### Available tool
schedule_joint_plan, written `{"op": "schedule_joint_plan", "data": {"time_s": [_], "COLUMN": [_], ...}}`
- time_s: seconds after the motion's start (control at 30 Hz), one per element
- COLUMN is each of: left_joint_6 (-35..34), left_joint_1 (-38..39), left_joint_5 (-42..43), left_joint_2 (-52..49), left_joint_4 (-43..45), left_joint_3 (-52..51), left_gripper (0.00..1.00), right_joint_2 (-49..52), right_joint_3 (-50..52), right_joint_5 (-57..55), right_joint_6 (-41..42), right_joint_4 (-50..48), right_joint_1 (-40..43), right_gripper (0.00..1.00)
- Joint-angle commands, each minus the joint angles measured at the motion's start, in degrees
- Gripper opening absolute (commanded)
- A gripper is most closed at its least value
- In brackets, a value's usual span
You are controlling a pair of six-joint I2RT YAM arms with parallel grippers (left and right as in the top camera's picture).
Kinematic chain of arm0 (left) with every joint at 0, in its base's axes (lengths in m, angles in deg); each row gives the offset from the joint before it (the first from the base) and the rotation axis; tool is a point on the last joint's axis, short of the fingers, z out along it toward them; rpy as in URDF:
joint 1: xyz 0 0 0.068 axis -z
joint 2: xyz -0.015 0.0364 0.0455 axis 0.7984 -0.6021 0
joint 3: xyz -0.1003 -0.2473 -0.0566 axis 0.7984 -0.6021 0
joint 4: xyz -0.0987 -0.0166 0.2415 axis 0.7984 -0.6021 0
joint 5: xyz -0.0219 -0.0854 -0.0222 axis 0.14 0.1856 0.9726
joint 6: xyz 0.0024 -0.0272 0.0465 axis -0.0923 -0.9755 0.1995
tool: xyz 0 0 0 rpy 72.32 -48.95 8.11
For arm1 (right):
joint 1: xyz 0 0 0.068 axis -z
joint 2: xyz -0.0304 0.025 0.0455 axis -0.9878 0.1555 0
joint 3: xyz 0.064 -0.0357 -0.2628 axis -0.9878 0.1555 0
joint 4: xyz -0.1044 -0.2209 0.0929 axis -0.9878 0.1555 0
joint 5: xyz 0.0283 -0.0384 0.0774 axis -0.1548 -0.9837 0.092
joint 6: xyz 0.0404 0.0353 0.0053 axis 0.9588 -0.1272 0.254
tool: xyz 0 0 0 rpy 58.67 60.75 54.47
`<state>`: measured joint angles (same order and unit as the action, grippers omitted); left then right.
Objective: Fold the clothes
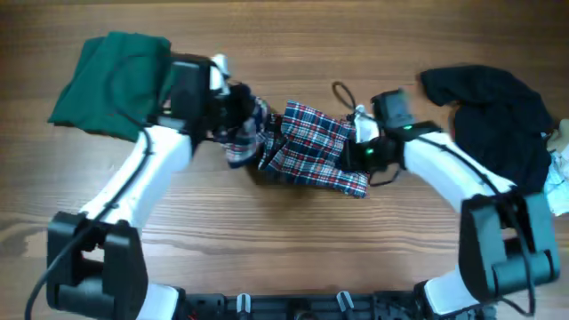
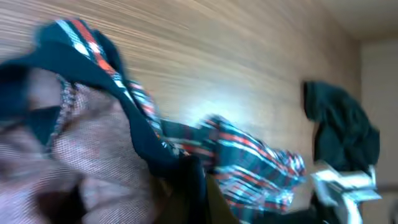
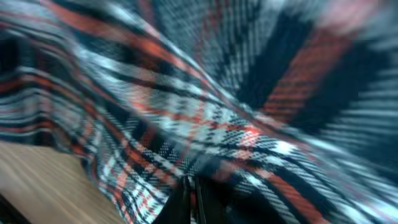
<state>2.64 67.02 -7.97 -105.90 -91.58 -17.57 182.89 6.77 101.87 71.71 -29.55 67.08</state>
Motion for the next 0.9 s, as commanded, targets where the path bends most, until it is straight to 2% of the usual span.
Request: {"op": "schedule_joint_plan", "data": {"time_s": [0.0,0.13,0.33,0.4,0.57,0.7,0.77,0.8,0.87], "left_joint_6": [3.65,5.88,6.05,6.03,5.62,4.0,3.67,3.67,3.65], "left_joint_1": [6.88,14.19,22.88,25.2,26.03,26.67,27.76,28.44,29.79], "left_joint_5": [-6.71,-13.75,-15.32,-16.94,-18.36,-18.32,-17.9,-17.88,-17.88], "left_joint_2": [1.6,1.7,1.68,1.68,1.68,1.68,1.68,1.68,1.68], "left_joint_4": [0.66,0.87,1.88,1.81,-0.02,-0.39,0.81,1.44,2.16], "left_joint_3": [1.09,1.09,1.07,1.07,1.07,1.07,1.07,1.07,1.07], "left_gripper": [0.04,0.04,0.04,0.04,0.04,0.04,0.04,0.31,0.74], "right_joint_2": [5.62,12.52,12.72,11.76,-5.2,-23.5,-25.55,-25.24,-24.41], "right_joint_3": [3.23,3.39,3.3,1.79,-1.42,-1.42,-1.42,-1.4,-1.4], "right_joint_5": [-3.41,-2.49,-0.44,3.61,6.86,8.15,8.13,8.11,8.13], "right_joint_6": [8.79,9.79,9.75,9.46,12.94,14.14,13.18,12.79,12.37], "right_joint_4": [-4.61,-7.74,-7.89,-7.74,-4.13,-1.53,0.98,2.19,3.06], "right_joint_1": [-0.74,-0.37,1.68,1.88,6.93,15.17,15.54,15.54,15.54], "right_gripper": [0.04,0.04,0.04,0.04,0.04,0.04,0.05,0.06,0.08]}}
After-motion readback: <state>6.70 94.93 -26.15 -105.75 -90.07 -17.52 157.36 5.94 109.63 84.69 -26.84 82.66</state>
